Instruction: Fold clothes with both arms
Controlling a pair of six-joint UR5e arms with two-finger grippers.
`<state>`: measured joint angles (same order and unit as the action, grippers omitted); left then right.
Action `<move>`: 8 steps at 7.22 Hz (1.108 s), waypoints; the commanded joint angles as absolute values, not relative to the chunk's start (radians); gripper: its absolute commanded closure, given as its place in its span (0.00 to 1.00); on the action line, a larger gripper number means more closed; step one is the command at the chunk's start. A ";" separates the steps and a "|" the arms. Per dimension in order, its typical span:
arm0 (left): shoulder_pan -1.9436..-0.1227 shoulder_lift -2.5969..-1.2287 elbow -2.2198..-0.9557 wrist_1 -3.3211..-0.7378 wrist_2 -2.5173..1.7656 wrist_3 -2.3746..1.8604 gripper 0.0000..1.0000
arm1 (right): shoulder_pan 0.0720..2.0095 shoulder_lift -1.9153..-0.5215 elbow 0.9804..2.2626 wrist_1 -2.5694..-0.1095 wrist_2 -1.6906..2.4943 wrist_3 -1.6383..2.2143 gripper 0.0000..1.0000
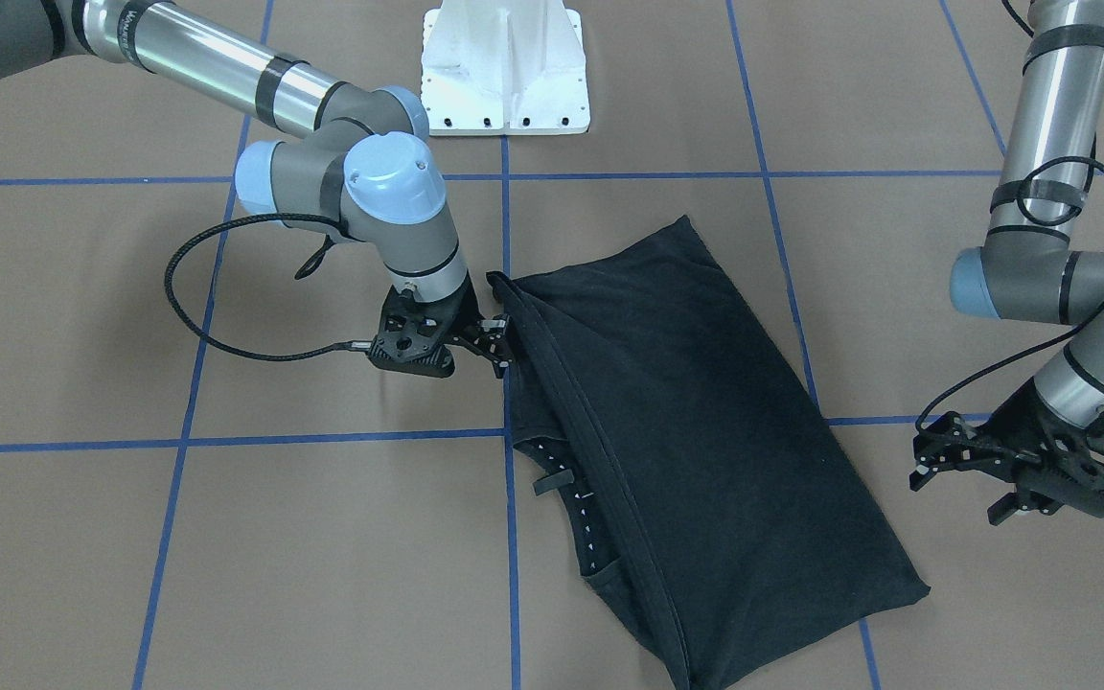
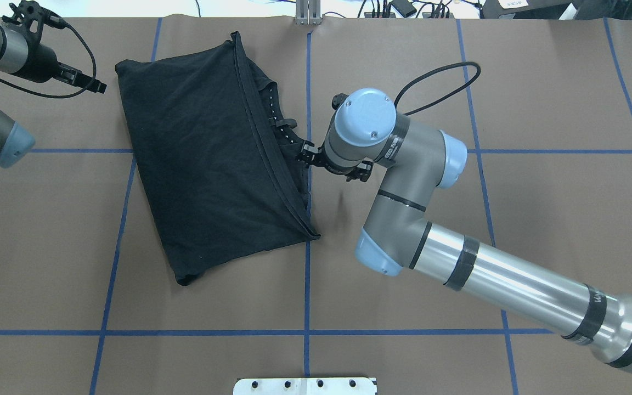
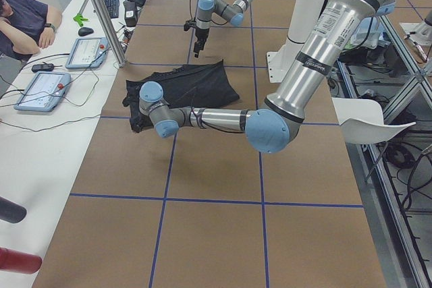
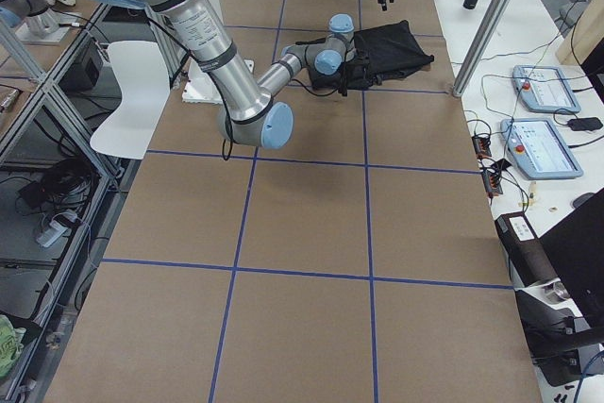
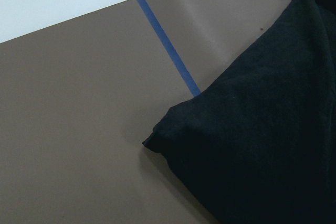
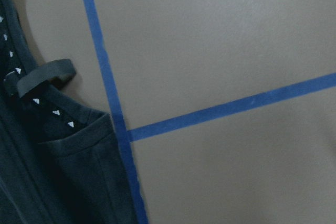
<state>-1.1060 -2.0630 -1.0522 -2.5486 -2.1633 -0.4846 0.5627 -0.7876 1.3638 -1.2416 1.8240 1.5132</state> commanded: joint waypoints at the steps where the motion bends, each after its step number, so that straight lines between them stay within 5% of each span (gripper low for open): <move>1: -1.104 -2.054 -1.054 -2.556 -2.161 -0.488 0.00 | 0.502 -0.767 1.348 -1.221 1.769 1.583 0.04; 3: -1.104 -2.052 -1.052 -2.556 -2.158 -0.488 0.00 | 0.468 -0.767 1.347 -1.220 1.726 1.582 0.11; 7: -1.103 -2.049 -1.052 -2.556 -2.158 -0.486 0.00 | 0.469 -0.753 1.347 -1.224 1.726 1.574 0.75; 8: -1.103 -2.049 -1.052 -2.556 -2.158 -0.486 0.00 | 0.469 -0.753 1.347 -1.224 1.726 1.572 0.82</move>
<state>-1.1034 -2.0502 -1.0523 -2.5556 -2.1583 -0.4864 0.4694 -0.7558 1.3469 -1.2236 1.7258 1.5742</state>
